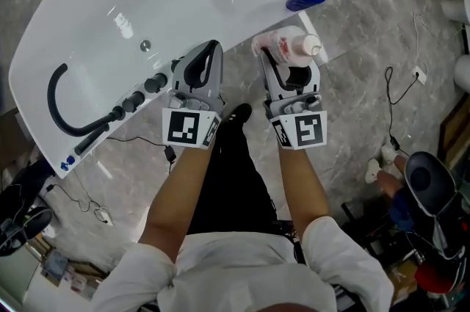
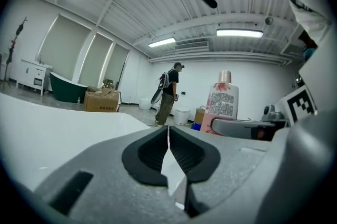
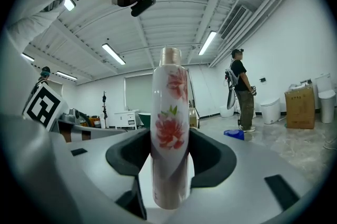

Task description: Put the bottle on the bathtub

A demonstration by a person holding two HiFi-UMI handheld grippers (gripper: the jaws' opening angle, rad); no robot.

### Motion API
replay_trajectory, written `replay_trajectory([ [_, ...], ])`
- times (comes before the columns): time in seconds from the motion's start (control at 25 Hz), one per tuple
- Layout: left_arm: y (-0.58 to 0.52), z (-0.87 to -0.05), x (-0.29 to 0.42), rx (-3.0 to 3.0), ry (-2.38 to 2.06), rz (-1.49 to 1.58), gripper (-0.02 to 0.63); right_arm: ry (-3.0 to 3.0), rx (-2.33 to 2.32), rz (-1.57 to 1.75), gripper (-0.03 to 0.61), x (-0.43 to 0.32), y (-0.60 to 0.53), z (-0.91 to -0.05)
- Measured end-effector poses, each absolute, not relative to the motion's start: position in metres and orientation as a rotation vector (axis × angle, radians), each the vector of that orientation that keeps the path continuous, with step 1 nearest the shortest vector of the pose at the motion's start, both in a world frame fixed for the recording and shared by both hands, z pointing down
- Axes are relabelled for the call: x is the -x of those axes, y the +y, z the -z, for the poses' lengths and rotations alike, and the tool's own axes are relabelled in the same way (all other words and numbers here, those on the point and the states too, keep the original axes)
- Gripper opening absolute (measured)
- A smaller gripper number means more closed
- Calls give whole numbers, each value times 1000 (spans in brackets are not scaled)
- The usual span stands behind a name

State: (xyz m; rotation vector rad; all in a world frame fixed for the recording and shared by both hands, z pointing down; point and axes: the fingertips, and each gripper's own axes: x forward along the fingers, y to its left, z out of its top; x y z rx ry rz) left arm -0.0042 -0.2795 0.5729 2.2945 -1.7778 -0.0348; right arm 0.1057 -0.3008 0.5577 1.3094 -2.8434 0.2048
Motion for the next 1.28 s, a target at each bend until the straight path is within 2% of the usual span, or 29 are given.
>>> replay_trajectory([
  [0.32, -290, -624, 10, -2245, -1816, 70, 17, -2856, -1273, -151, 225, -92, -318, -605],
  [1.28, -303, -676, 11, -2195, -1922, 21, 17, -2862, -1147, -38, 225, -58, -350, -676],
])
